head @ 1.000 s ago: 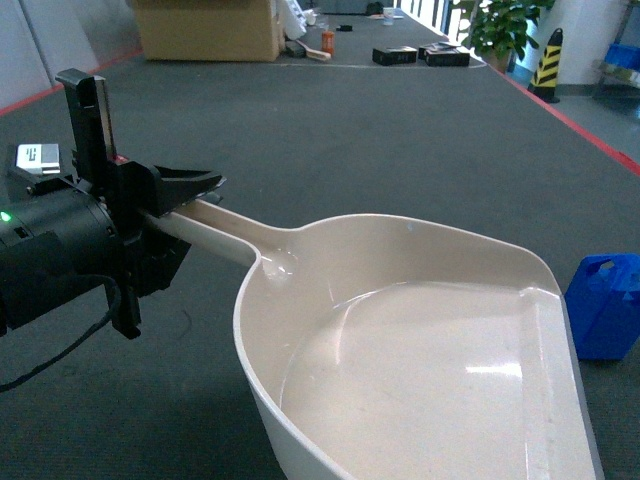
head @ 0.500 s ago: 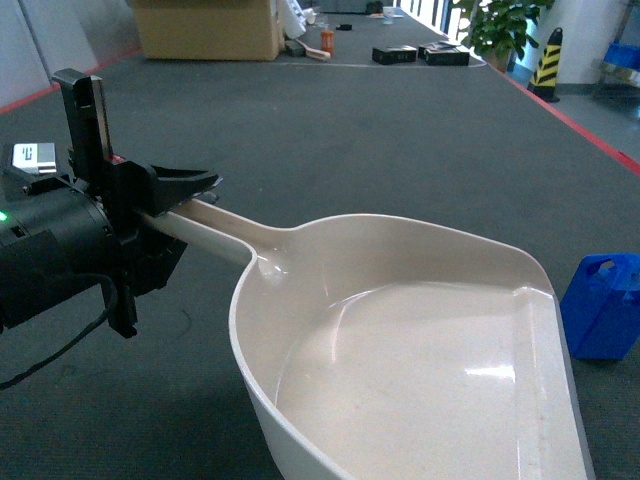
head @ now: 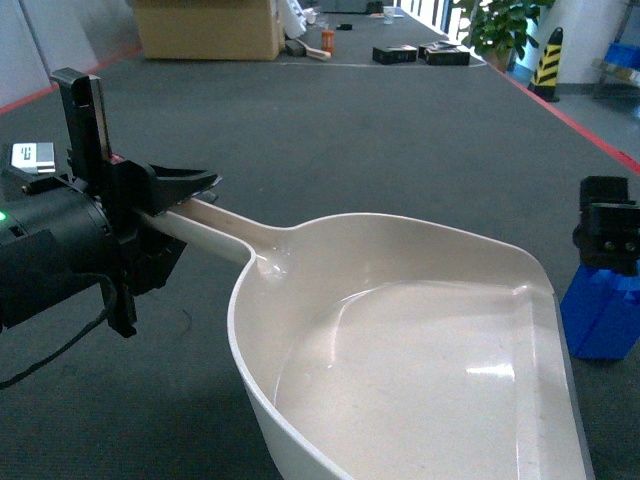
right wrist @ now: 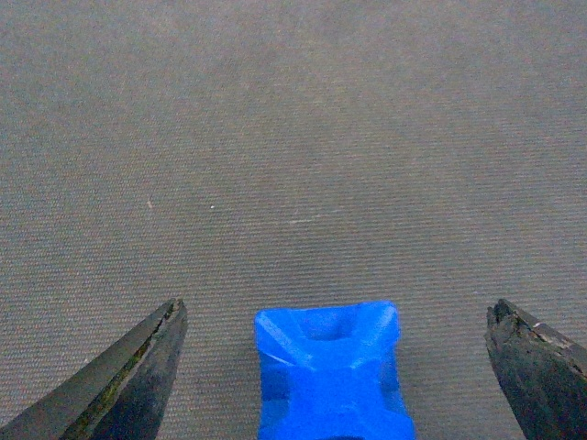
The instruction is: Place part in tray to right shelf
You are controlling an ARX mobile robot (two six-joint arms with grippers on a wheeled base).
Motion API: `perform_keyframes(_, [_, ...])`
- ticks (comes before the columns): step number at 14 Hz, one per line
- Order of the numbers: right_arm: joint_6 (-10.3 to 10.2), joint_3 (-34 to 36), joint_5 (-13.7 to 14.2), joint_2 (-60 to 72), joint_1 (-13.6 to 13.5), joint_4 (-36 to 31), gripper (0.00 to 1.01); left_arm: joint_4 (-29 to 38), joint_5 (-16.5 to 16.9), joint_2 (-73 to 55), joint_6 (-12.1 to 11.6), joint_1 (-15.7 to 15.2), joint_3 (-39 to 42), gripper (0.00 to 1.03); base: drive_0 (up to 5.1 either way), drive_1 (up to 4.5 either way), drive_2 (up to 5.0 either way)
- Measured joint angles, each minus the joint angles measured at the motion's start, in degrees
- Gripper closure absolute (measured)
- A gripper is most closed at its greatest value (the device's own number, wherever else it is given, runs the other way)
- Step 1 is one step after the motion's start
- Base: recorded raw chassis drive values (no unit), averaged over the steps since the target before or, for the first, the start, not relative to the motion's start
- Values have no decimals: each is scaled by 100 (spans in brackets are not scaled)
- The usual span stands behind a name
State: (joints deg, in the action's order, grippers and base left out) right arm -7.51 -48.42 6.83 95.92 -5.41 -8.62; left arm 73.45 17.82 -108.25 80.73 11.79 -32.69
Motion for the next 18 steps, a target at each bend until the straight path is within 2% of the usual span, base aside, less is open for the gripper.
perform_keyframes(2, [-146, -221, 66, 413, -111, 240, 3, 0, -2, 0, 0, 0, 0, 90, 0, 0, 0])
perform_keyframes(3, [-153, -223, 251, 610, -146, 186, 4, 2, -2, -2, 2, 0, 0, 90, 0, 0, 0])
perform_keyframes(7, [-81, 42, 463, 439, -127, 15, 52, 2, 0, 0, -11, 0, 0, 90, 0, 0, 0])
perform_keyframes(9, [55, 361, 415, -535, -136, -42, 55, 0, -4, 0, -11, 0, 0, 90, 0, 0, 0])
perform_keyframes(10, [50, 413, 328, -1202, -219, 17, 55, 0, 0, 0, -11, 0, 0, 90, 0, 0, 0])
perform_keyframes(11, [-96, 404, 96, -1794, -409, 35, 55, 0, -4, 0, -11, 0, 0, 90, 0, 0, 0])
perform_keyframes(12, [-365, 389, -247, -2177, -702, 116, 55, 0, -2, -2, -11, 0, 0, 90, 0, 0, 0])
perform_keyframes(13, [-719, 348, -527, -2361, -1233, 13, 55, 0, -2, 0, -11, 0, 0, 90, 0, 0, 0])
perform_keyframes(15, [-1478, 295, -817, -1976, -2142, -94, 55, 0, -4, 0, -11, 0, 0, 90, 0, 0, 0])
perform_keyframes(16, [-1956, 383, -1259, -1617, -2280, -446, 49, 0, -4, 0, -11, 0, 0, 90, 0, 0, 0])
perform_keyframes(17, [-2656, 592, -1810, -1471, -2166, -833, 36, 0, 0, -2, -11, 0, 0, 90, 0, 0, 0])
perform_keyframes(18, [-3257, 815, -2055, -1624, -1932, -999, 23, -17, 4, -2, -26, -2, 0, 90, 0, 0, 0])
